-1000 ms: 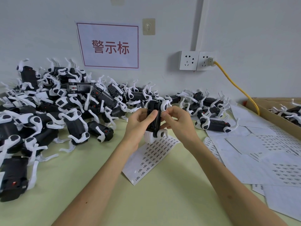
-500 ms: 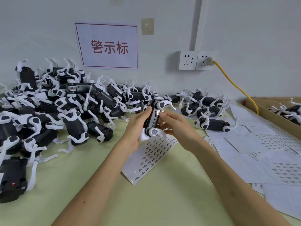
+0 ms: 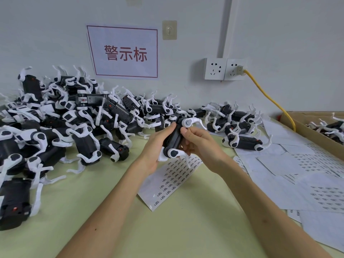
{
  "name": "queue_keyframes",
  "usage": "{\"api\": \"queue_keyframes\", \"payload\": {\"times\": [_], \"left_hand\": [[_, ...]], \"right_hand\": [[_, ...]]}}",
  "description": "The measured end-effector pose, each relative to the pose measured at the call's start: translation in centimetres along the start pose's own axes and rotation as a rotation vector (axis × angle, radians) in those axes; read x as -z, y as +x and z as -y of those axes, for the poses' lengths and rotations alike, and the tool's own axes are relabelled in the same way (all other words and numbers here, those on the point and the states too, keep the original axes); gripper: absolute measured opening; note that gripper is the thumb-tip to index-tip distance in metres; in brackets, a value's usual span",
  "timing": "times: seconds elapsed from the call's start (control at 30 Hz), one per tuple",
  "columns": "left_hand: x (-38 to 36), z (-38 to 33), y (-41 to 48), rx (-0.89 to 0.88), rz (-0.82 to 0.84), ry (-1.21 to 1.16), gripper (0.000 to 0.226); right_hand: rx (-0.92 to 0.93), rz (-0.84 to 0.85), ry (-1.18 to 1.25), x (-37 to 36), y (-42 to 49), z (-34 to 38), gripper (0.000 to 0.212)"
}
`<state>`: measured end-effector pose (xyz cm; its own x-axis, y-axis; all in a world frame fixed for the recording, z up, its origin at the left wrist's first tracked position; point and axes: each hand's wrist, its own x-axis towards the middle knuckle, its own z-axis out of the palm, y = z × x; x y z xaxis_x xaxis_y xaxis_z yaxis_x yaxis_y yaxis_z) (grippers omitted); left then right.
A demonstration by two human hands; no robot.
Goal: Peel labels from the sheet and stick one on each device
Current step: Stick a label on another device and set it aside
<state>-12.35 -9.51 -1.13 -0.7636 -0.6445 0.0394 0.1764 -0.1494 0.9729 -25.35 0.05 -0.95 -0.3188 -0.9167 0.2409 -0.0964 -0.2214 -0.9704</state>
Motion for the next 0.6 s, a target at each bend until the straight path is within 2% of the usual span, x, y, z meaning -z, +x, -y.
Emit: {"api": "queue_keyframes", "payload": {"times": [0.27, 0.6], "left_hand": [[-0.04, 0.35, 0.14, 0.034, -0.029, -0.049, 0.037], [-0.33, 0.48, 0.16, 0.045, -0.066, -0.051, 0.033]], "right_hand": [[-0.008, -0.012, -0.010, 0.07, -0.03, 0.04, 0.042], [-0.008, -0.022, -0.066, 0.00, 0.05, -0.10, 0.036]]}}
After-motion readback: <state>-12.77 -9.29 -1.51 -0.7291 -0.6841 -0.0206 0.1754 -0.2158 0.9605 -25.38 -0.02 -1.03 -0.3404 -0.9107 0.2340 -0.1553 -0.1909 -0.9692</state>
